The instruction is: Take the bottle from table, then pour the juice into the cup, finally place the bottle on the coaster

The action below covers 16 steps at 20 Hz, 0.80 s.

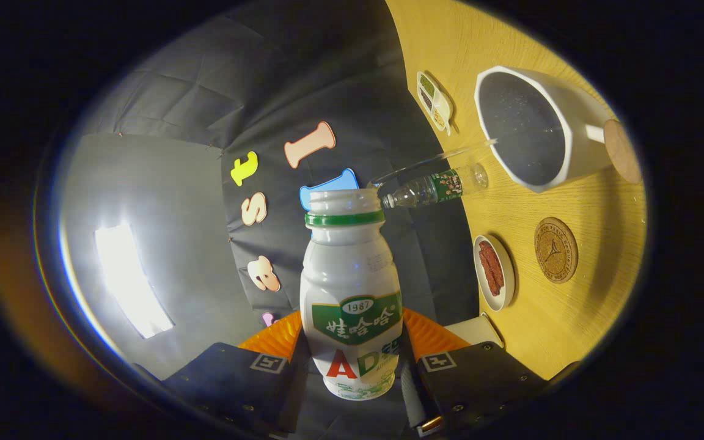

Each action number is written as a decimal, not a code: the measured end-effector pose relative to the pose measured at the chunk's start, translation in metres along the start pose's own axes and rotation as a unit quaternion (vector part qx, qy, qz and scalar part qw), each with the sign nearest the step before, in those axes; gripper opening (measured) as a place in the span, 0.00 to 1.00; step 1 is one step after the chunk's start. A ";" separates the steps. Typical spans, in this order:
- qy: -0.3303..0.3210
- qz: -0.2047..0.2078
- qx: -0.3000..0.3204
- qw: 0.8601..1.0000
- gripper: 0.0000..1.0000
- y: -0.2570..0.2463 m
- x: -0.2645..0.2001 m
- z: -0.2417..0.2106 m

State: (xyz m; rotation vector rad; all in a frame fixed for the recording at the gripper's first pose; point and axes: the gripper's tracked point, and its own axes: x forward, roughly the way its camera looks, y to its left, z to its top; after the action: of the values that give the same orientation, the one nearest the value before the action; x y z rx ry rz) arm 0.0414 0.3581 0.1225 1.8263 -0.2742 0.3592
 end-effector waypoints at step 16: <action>-0.012 0.005 0.022 1.000 0.65 0.002 -0.002 0.003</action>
State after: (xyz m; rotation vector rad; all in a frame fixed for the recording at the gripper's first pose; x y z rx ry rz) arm 0.0394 0.3552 0.1228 1.8736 -0.2953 0.3522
